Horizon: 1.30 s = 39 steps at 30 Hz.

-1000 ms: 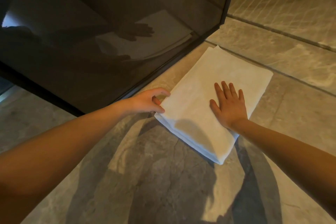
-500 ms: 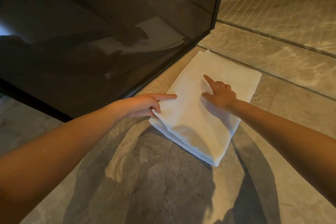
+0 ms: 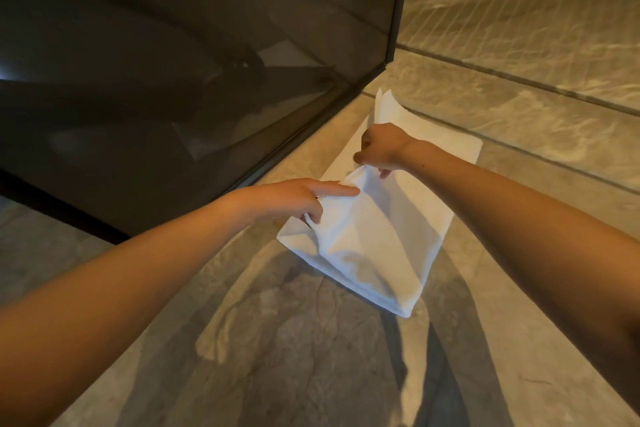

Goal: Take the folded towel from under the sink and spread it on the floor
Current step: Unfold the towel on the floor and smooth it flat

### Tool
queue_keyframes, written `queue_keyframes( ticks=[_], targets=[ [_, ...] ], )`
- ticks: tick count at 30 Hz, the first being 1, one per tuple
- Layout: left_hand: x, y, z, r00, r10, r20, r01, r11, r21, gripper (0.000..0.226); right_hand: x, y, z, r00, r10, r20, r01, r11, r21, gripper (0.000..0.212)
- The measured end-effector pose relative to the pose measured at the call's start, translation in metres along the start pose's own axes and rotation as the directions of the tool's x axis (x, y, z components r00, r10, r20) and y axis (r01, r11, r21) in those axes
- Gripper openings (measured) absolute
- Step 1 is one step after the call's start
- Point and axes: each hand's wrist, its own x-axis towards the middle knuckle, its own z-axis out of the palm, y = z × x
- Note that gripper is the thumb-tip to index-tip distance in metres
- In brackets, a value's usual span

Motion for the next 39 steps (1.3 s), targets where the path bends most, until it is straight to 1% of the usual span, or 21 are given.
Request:
queue_keyframes(
  ticks=[2, 4, 5, 9, 11, 14, 17, 23, 30, 33, 39],
  targets=[
    [-0.002, -0.002, -0.001, 0.999, -0.009, 0.053, 0.019, 0.981, -0.194, 0.069, 0.002, 0.012, -0.005, 0.999, 0.040, -0.006, -0.039, 0.985, 0.168, 0.022],
    [-0.002, -0.005, -0.002, 0.995, 0.012, 0.102, 0.023, 0.940, -0.339, 0.067, 0.001, 0.021, -0.008, 0.998, 0.055, 0.033, -0.063, 0.928, 0.366, 0.029],
    [-0.001, -0.007, -0.003, 0.992, 0.028, 0.124, 0.024, 0.917, -0.397, 0.067, 0.000, 0.025, -0.008, 0.998, 0.053, 0.037, -0.064, 0.905, 0.422, 0.035],
    [0.006, -0.009, 0.000, 0.965, 0.124, 0.232, 0.040, 0.803, -0.594, 0.066, -0.007, 0.042, -0.006, 1.000, 0.012, -0.010, -0.005, 0.847, 0.532, 0.073],
    [0.012, -0.007, 0.005, 0.946, 0.178, 0.272, 0.041, 0.765, -0.643, 0.066, -0.010, 0.055, -0.009, 0.999, -0.032, -0.036, 0.046, 0.852, 0.521, 0.079],
    [0.022, 0.000, 0.012, 0.926, 0.216, 0.311, 0.055, 0.735, -0.675, 0.065, -0.018, 0.073, -0.019, 0.993, -0.090, -0.071, 0.113, 0.868, 0.483, 0.076],
    [0.030, 0.010, 0.019, 0.906, 0.263, 0.332, 0.037, 0.732, -0.680, 0.063, -0.033, 0.089, -0.032, 0.989, -0.120, -0.083, 0.146, 0.858, 0.493, 0.076],
    [0.044, 0.031, 0.040, 0.892, 0.266, 0.364, 0.051, 0.743, -0.668, 0.068, -0.070, 0.123, -0.048, 0.983, -0.171, -0.065, 0.182, 0.863, 0.472, 0.081],
    [0.060, 0.063, 0.071, 0.873, 0.264, 0.410, 0.045, 0.795, -0.606, 0.067, -0.107, 0.163, -0.066, 0.987, -0.149, -0.067, 0.163, 0.893, 0.420, 0.084],
    [0.069, 0.074, 0.086, 0.852, 0.269, 0.449, 0.043, 0.820, -0.571, 0.068, -0.125, 0.183, -0.073, 0.987, -0.151, -0.063, 0.163, 0.908, 0.386, 0.084],
    [0.094, 0.102, 0.121, 0.820, 0.281, 0.499, 0.029, 0.850, -0.526, 0.069, -0.164, 0.221, -0.088, 0.991, -0.077, -0.111, 0.109, 0.940, 0.324, 0.082]
  ],
)
